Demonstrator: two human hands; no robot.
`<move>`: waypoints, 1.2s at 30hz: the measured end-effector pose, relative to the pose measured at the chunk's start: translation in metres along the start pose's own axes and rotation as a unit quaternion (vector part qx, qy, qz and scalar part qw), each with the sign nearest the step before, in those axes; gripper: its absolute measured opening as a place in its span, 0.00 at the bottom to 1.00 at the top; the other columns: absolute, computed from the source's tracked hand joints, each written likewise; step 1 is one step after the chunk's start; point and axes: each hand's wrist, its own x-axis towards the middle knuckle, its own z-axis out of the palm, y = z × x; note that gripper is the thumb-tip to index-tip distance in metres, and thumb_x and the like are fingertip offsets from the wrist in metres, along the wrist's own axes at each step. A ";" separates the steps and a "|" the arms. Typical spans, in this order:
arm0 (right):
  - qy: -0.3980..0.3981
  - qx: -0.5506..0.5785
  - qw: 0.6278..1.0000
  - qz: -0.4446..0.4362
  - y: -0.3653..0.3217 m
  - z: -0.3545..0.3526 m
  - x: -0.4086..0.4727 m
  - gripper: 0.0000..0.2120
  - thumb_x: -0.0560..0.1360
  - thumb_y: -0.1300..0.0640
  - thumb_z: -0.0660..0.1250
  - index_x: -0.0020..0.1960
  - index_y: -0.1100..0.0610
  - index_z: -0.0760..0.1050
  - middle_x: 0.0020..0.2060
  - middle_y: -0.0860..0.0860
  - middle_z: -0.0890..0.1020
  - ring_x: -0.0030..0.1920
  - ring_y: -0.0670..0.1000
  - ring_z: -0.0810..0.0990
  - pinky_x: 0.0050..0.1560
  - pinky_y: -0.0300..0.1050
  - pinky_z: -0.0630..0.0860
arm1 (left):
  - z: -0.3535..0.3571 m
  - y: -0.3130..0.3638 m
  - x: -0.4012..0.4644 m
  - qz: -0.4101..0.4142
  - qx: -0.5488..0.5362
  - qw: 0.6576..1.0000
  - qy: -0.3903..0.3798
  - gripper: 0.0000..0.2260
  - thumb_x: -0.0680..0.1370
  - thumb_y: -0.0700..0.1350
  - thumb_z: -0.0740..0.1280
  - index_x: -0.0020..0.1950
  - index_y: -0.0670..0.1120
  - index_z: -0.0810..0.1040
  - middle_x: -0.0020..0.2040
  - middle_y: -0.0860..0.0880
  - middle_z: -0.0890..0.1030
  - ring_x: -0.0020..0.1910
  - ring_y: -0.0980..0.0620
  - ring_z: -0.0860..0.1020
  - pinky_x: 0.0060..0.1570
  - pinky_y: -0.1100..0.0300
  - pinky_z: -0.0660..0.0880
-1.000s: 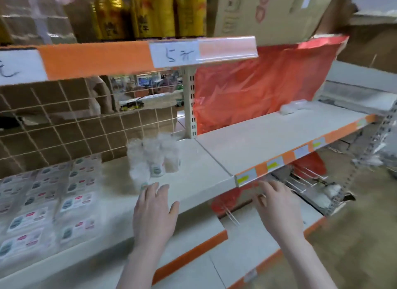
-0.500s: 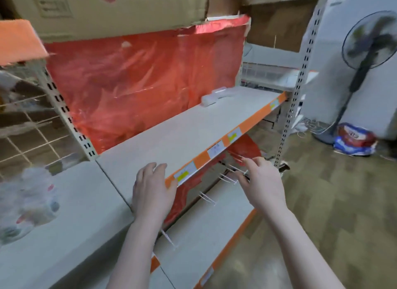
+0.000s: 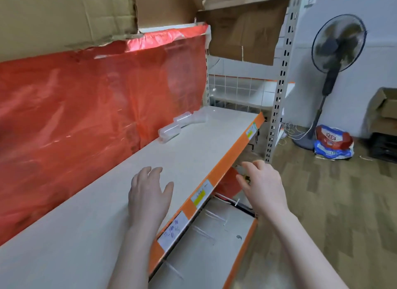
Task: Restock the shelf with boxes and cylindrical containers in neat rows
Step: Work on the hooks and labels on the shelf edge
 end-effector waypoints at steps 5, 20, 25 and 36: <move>-0.035 0.008 0.999 -0.007 0.014 0.027 0.056 0.10 0.69 0.57 0.72 0.49 0.61 0.79 0.40 0.58 0.78 0.40 0.62 0.77 0.40 0.51 0.71 | 0.018 0.011 0.047 -0.012 0.017 1.000 -0.004 0.20 0.77 0.48 0.65 0.68 0.46 0.71 0.69 0.45 0.69 0.69 0.45 0.63 0.64 0.52 0.64; -0.184 0.119 0.951 -0.217 0.048 0.160 0.287 0.16 0.73 0.58 0.67 0.59 0.60 0.77 0.50 0.60 0.78 0.51 0.62 0.76 0.51 0.53 0.71 | 0.107 0.059 0.166 -0.229 0.064 0.968 0.082 0.22 0.76 0.48 0.67 0.69 0.45 0.71 0.70 0.45 0.69 0.70 0.46 0.63 0.67 0.53 0.62; -0.219 0.136 0.923 -0.285 0.033 0.189 0.334 0.16 0.74 0.57 0.66 0.61 0.61 0.74 0.53 0.59 0.77 0.54 0.61 0.74 0.53 0.52 0.69 | 0.113 0.069 0.175 -0.292 0.068 0.947 0.111 0.22 0.76 0.47 0.67 0.69 0.45 0.71 0.70 0.46 0.68 0.70 0.47 0.62 0.66 0.55 0.61; -0.289 0.135 0.869 -0.379 -0.010 0.235 0.373 0.28 0.72 0.52 0.68 0.69 0.57 0.65 0.62 0.55 0.73 0.60 0.58 0.70 0.59 0.49 0.66 | 0.106 0.060 0.181 -0.354 0.087 0.922 0.130 0.22 0.77 0.47 0.66 0.70 0.46 0.69 0.72 0.47 0.66 0.71 0.49 0.60 0.66 0.55 0.60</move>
